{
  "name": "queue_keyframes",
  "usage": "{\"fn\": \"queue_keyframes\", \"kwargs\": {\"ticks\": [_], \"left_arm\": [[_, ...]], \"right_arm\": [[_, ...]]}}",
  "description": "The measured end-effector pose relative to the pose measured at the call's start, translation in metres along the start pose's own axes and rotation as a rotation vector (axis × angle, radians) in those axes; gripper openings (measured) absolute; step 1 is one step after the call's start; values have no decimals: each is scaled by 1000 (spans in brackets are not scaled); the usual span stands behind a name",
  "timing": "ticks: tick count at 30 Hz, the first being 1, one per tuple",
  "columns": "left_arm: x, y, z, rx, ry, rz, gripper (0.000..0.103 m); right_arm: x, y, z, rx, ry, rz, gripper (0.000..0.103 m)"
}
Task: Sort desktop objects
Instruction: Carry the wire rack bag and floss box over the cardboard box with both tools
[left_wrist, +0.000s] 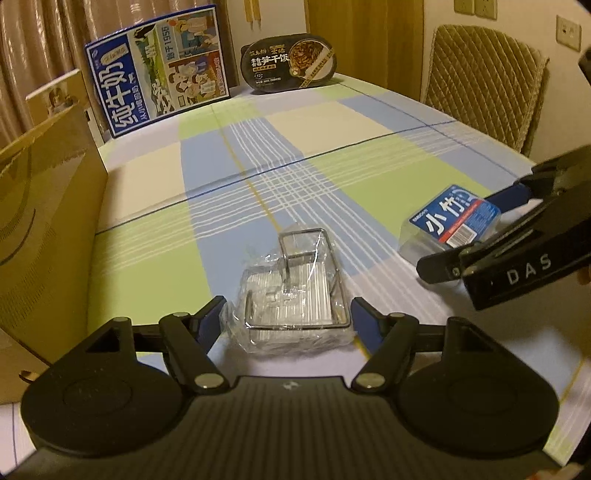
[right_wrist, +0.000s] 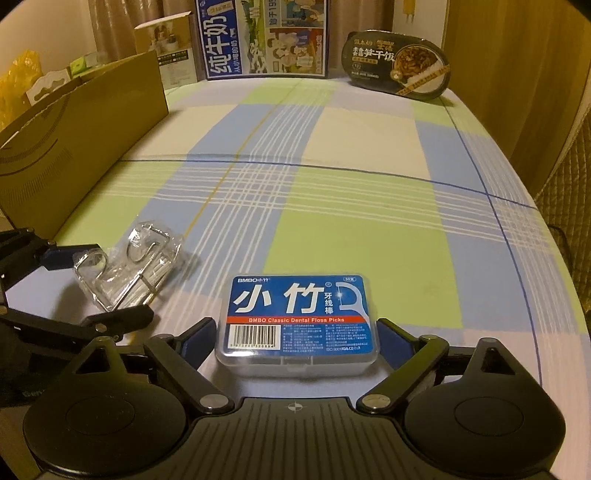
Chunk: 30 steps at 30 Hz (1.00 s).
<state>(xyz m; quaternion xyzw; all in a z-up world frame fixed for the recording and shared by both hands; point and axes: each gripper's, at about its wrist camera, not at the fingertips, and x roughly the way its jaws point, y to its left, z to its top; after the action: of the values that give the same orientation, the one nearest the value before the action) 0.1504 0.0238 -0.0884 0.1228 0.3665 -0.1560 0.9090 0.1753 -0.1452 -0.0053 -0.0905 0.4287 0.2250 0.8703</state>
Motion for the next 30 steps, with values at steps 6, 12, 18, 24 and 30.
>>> {"fn": "queue_keyframes", "kwargs": {"ticks": [6,12,18,24,30], "left_arm": [[1,-3,-1,3,-7,-3,53],[0,-5,0,-3,-6,-3,50],[-5,2,0,-56,-18,-11,50],[-9,6,4,-74,-38,-4,49],[-18,4,5,-66,-52,-2,49]], "right_arm": [[0,-1,1,5,2,-2,83],[-6,-5,2,23,-38,-29,83],[-14,-7,5,35,-80,-41,83],[-21,-8,5,52,-104,-41,83],[-31,-8,-1,80,-116,-35,83]]}}
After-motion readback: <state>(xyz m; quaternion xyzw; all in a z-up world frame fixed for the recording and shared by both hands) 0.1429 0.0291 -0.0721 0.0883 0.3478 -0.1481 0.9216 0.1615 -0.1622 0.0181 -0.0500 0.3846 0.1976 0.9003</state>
